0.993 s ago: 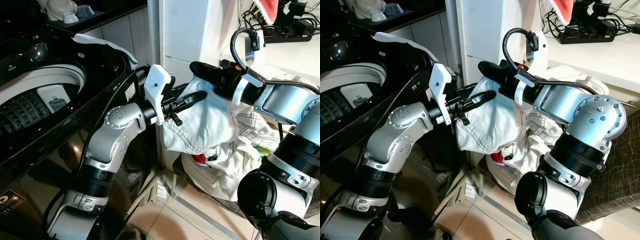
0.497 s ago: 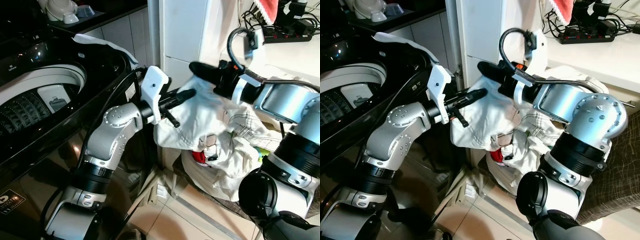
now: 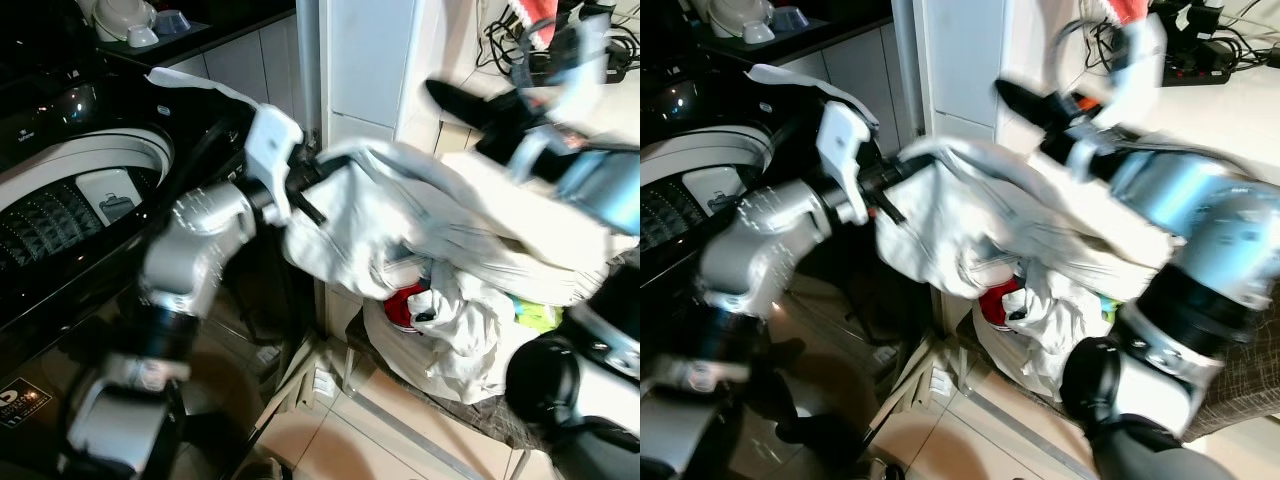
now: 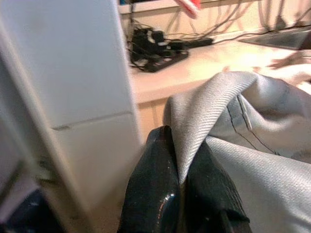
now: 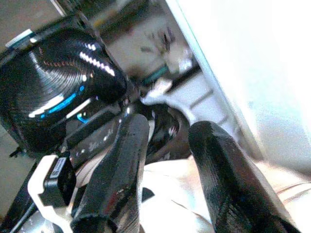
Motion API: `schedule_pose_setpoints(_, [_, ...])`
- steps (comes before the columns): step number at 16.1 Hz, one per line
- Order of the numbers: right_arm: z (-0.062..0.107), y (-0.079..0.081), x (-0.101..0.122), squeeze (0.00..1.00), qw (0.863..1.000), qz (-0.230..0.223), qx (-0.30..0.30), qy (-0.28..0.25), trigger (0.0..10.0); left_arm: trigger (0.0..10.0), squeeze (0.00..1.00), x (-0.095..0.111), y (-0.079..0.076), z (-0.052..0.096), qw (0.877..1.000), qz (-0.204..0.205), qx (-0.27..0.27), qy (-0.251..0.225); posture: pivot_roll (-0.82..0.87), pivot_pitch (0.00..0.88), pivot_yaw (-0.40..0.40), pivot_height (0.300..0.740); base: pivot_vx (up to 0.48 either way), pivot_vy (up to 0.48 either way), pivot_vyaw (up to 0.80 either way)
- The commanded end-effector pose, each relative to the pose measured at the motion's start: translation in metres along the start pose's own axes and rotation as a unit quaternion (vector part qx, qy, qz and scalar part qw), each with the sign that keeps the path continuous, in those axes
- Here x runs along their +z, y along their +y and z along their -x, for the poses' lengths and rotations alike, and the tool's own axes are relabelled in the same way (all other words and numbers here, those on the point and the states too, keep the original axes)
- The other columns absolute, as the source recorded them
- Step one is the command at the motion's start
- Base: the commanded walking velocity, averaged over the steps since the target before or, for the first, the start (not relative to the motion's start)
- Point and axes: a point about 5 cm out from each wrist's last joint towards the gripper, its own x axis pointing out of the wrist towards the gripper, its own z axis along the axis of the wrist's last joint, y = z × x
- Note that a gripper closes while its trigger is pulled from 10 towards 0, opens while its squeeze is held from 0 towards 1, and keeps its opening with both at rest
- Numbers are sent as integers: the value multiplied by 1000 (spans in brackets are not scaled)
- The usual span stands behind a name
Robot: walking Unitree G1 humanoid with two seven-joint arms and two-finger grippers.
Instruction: Clothes washing
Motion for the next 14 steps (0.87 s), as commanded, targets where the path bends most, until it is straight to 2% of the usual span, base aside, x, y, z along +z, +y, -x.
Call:
schedule_pose_setpoints(1, [2, 10, 9, 0, 999, 20, 27, -20, 10000, 0, 0, 21, 14, 4, 999, -28, 29, -32, -20, 0, 78, 740, 0, 0, 0])
schedule_pose_setpoints(2, [7, 11, 10, 0, 999, 32, 34, -23, 10000, 0, 0, 41, 30, 6, 995, -64, 62, -47, -18, 0, 75, 740, 0, 0, 0])
schedule_pose_setpoints(3, [10, 12, 8, 0, 998, 44, 36, -19, 10000, 0, 0, 83, 61, 15, 977, -141, 139, -77, -26, 0, 87, 740, 0, 0, 0])
schedule_pose_setpoints(4, [10, 11, 5, 0, 998, 49, 31, -16, 10000, 0, 0, 120, 85, 27, 945, -214, 223, -103, -24, 0, 91, 740, 0, 0, 0])
schedule_pose_setpoints(5, [10, 11, 4, 0, 998, 49, 31, -16, 10000, 0, 0, 149, 98, 38, 909, -275, 285, -127, -21, 0, 96, 740, 0, 0, 0])
schedule_pose_setpoints(6, [9, 11, 1, 0, 998, 49, 31, -17, 10000, 0, 0, 191, 112, 58, 822, -395, 390, -128, -21, 0, 102, 740, 0, 0, 0])
schedule_pose_setpoints(7, [9, 11, 0, 0, 998, 49, 32, -17, 10000, 0, 0, 206, 116, 66, 780, -443, 424, -124, -22, 0, 103, 740, 0, 0, 0])
schedule_pose_setpoints(8, [9, 12, -3, 0, 998, 52, 34, -15, 10000, 0, 0, 226, 126, 82, 690, -523, 495, -78, -27, 0, 111, 740, 0, 0, 0])
schedule_pose_setpoints(9, [8, 13, -5, 0, 998, 54, 36, -13, 10000, 0, 0, 228, 131, 87, 667, -539, 512, -51, -28, 0, 113, 740, 0, 0, 0])
schedule_pose_setpoints(10, [8, 14, -7, 0, 998, 59, 37, -8, 10000, 0, 0, 226, 137, 91, 653, -549, 522, -19, -35, 0, 119, 740, 0, 0, 0])
schedule_pose_setpoints(11, [8, 15, -9, 0, 997, 63, 39, -4, 10000, 0, 0, 218, 142, 93, 644, -555, 526, 7, -37, 0, 121, 740, 0, 0, 0])
schedule_pose_setpoints(12, [8, 16, -11, 0, 997, 65, 40, -1, 10000, 0, 0, 213, 147, 97, 627, -565, 535, 26, -40, 0, 121, 740, 0, 0, 0])
schedule_pose_setpoints(13, [8, 16, -14, 0, 997, 68, 41, 3, 10000, 0, 0, 207, 154, 107, 599, -577, 553, 43, -40, 0, 121, 740, 0, 0, 0])
schedule_pose_setpoints(14, [8, 17, -17, 0, 997, 70, 43, 8, 10000, 0, 0, 200, 160, 111, 591, -580, 558, 59, -34, 0, 116, 740, 0, 0, 0])
